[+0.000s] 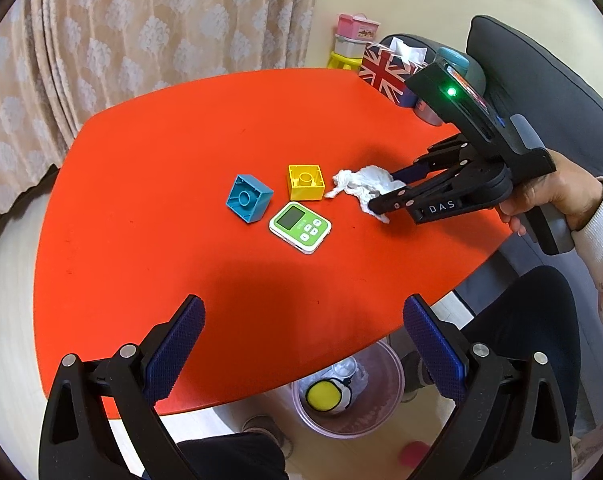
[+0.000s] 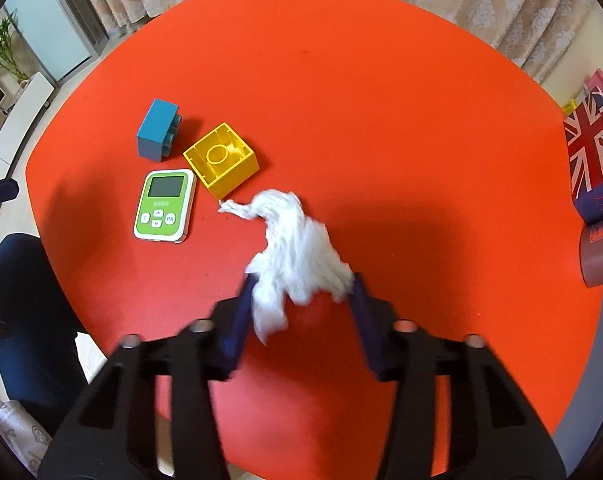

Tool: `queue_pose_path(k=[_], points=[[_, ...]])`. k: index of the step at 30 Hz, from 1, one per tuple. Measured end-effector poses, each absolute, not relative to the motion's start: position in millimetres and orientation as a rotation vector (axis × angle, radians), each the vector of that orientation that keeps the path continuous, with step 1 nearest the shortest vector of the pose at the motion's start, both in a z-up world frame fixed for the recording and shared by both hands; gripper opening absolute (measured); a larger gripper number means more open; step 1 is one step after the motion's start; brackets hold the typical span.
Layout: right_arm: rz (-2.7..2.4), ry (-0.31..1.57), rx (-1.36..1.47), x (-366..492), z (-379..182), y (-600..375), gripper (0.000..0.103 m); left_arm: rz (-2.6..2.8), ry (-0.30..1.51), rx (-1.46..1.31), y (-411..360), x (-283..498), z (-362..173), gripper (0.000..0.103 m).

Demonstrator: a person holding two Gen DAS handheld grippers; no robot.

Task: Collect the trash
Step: 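Grasp the white tissue with the right tool and lift it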

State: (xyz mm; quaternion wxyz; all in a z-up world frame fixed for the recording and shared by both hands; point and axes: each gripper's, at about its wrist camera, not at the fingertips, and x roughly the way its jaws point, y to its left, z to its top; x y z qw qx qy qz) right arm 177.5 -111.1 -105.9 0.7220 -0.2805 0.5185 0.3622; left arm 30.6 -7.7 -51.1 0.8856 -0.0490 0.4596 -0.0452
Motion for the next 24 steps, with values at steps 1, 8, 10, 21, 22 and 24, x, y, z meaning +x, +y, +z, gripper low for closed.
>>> queue_pose_path(k=[1, 8, 10, 21, 22, 24], points=[[0.801, 1.143, -0.618, 178.2, -104.6, -111.8, 0.029, -0.095, 0.956, -0.103, -7.8, 31.4, -51.5, 0.095], [0.800, 1.120, -0.583, 179.3, -99.9, -113.1, 0.004, -0.096, 0.958, -0.105, -7.7, 35.0, -53.6, 0.095], [0.800, 1.108, -0.567, 178.5, -95.7, -115.0, 0.003, -0.095, 0.958, -0.105, -7.8, 35.7, -53.7, 0.095], [0.806, 1.045, -0.489, 178.4, -66.8, -129.9, 0.002, -0.087, 0.954, -0.103, -6.5, 45.7, -52.0, 0.095], [0.806, 1.039, -0.482, 178.3, -63.1, -131.4, 0.002, -0.086, 0.955, -0.101, -5.4, 47.2, -52.1, 0.095], [0.808, 1.030, -0.467, 178.6, -56.7, -133.5, 0.002, -0.082, 0.956, -0.097, -3.4, 51.4, -51.8, 0.095]])
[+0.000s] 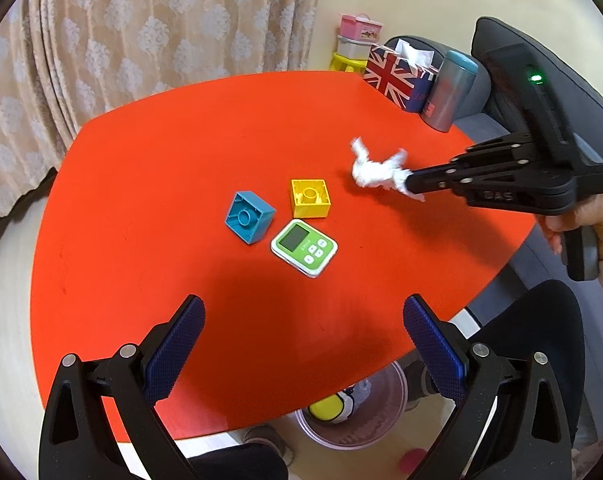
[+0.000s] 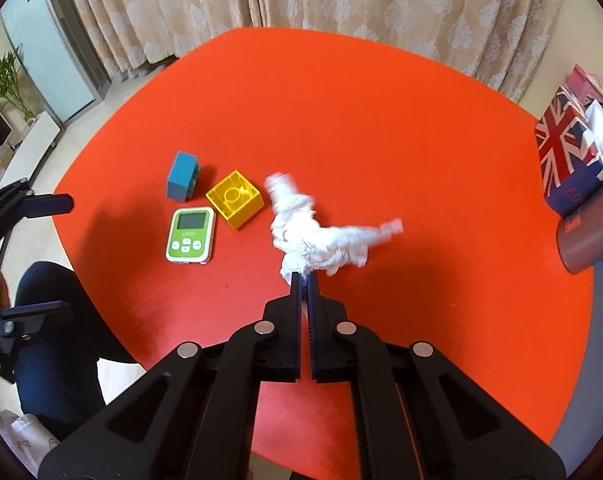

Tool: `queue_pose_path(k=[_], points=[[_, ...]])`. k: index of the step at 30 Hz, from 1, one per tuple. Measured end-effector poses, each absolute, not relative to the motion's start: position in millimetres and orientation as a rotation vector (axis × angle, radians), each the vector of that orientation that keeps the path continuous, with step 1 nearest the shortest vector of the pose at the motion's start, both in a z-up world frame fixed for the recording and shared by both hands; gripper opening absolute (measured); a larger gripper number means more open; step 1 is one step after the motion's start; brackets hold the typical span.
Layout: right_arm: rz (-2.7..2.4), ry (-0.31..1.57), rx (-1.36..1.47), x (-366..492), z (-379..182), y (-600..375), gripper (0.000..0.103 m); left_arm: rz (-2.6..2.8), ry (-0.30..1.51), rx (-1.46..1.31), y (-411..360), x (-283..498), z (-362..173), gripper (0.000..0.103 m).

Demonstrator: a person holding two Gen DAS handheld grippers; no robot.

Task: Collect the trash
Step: 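Grasp the white tissue with the right tool and lift it, then grasp the teal block with the left tool while the right tool holds the tissue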

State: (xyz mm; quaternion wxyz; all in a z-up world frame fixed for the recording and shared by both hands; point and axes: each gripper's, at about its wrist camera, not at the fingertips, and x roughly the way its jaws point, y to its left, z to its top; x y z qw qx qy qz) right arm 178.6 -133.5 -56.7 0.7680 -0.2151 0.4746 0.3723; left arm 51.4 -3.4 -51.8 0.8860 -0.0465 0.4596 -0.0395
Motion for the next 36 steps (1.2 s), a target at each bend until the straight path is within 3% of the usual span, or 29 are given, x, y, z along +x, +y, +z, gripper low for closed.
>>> queue_pose_path(k=[28, 30, 34, 36], points=[[0.797, 0.997, -0.385, 171.6, -29.1, -157.8, 0.002, -0.134, 1.027, -0.038, 39.3, 138.5, -81.7, 0.095], [0.794, 0.999, -0.383, 172.6, -29.3, -157.9, 0.002, -0.146, 1.039, -0.045, 41.5, 143.0, -85.2, 0.084], [0.791, 1.003, -0.379, 174.4, -30.7, -158.7, 0.002, -0.163, 1.065, -0.044, 42.2, 148.9, -92.4, 0.072], [0.791, 1.004, -0.377, 174.7, -31.3, -158.2, 0.002, -0.165, 1.070, -0.046, 42.6, 150.4, -94.5, 0.056]])
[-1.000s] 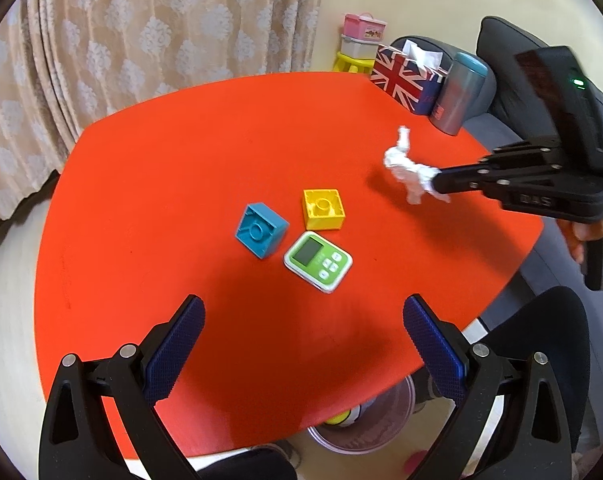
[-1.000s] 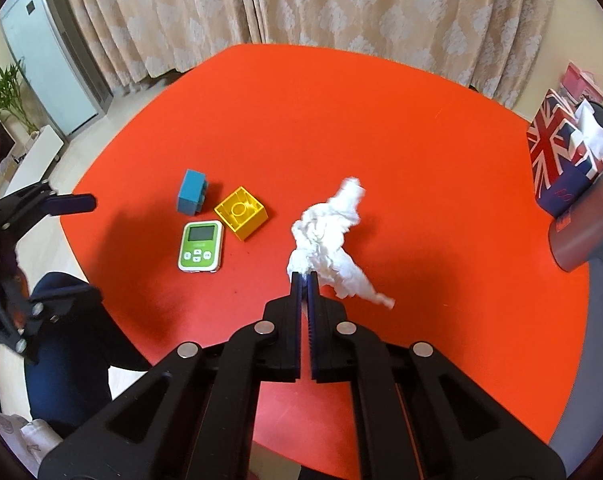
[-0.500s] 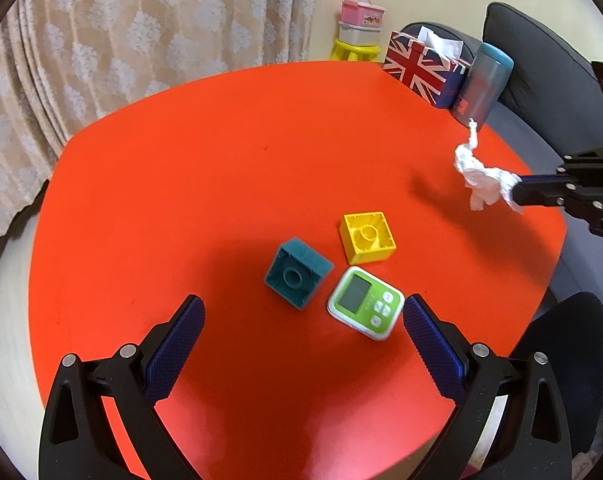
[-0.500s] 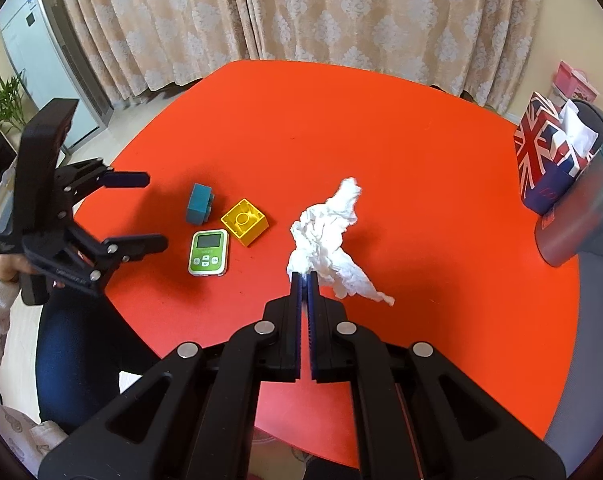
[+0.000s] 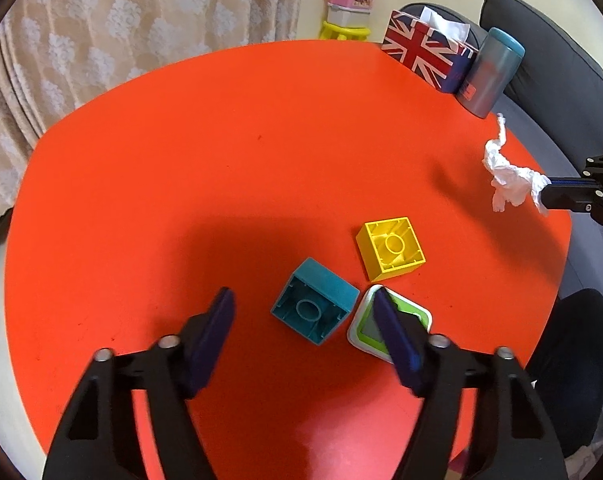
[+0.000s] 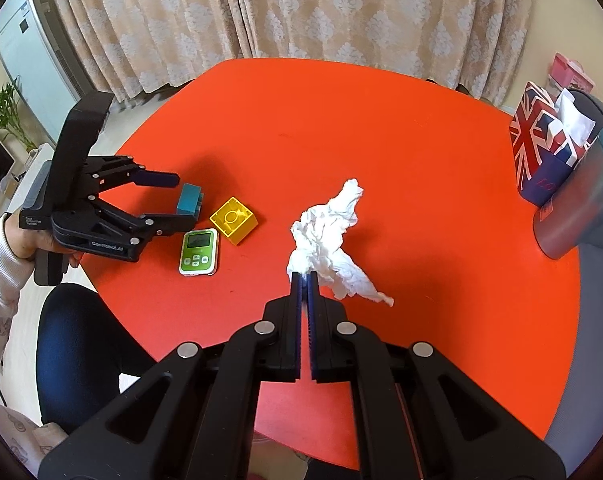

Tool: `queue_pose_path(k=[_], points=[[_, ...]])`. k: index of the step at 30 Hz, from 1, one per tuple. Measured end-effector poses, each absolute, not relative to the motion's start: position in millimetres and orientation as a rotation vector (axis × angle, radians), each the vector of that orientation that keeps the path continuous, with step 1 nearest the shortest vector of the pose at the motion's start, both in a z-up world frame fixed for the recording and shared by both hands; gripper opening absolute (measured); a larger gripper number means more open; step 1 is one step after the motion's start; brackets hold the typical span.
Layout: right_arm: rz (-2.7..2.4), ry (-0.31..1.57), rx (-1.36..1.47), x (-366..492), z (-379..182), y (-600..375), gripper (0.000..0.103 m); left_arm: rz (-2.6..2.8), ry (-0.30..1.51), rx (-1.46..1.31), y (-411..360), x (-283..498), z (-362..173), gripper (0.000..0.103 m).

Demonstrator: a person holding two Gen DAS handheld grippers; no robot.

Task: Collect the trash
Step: 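Grasp the teal block with the left tool while the right tool holds the tissue, then carry the tissue over the wastebasket and open the right tool while the left tool carries the block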

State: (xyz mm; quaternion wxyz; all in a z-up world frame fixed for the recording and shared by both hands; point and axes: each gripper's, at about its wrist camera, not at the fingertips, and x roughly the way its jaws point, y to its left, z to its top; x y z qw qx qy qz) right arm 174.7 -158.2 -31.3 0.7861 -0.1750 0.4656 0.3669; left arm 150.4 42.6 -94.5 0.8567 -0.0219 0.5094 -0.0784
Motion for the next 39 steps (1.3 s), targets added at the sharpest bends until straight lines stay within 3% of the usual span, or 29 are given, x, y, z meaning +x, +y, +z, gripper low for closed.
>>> queue_pose_path(k=[3, 22, 39], points=[[0.794, 1.004, -0.379, 174.4, -31.7, -156.9, 0.002, -0.175, 1.080, -0.042, 41.0, 150.3, -95.3, 0.044], [0.818, 0.960, -0.382, 150.0, -20.7, -163.4, 0.002, -0.169, 0.991, -0.012, 19.6, 103.7, -52.2, 0.043], [0.932, 0.912, -0.430, 61.5, 2.2, -185.3, 0.002, -0.240, 0.932, 0.015, -30.2, 26.3, -26.5, 0.043]])
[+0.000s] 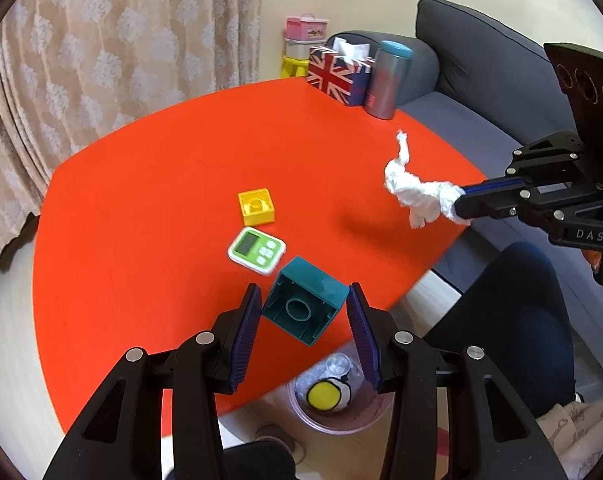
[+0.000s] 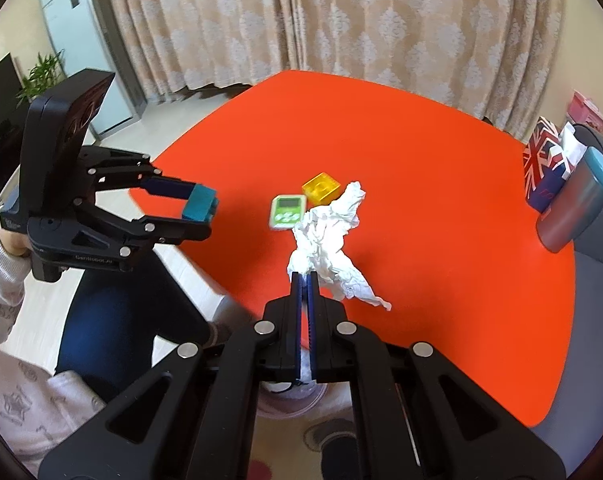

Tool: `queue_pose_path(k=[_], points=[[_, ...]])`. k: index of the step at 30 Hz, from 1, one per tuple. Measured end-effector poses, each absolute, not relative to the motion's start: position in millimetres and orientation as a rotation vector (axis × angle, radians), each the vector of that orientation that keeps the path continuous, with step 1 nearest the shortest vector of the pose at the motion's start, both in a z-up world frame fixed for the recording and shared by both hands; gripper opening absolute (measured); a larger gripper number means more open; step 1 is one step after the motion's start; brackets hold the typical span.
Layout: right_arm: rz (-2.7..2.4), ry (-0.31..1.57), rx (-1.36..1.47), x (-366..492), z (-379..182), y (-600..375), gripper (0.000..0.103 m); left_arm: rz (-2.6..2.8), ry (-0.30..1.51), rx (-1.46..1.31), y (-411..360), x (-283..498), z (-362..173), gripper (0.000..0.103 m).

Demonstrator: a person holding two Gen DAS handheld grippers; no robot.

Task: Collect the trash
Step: 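Carry the tissue over the wastebasket and open the right tool while the left tool carries the block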

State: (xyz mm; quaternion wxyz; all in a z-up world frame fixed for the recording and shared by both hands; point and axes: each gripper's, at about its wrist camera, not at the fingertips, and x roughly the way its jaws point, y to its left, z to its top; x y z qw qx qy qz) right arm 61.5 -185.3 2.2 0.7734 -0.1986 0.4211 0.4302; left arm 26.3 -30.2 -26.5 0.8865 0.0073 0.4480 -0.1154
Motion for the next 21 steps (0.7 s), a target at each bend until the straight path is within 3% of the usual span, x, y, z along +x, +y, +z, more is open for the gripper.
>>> queue_pose_path(k=[21], points=[[1.022, 1.056, -0.488, 7.9, -49.2, -191.0, 0.005, -0.282, 0.949, -0.026, -47.2, -20.9, -34.1, 0.043]])
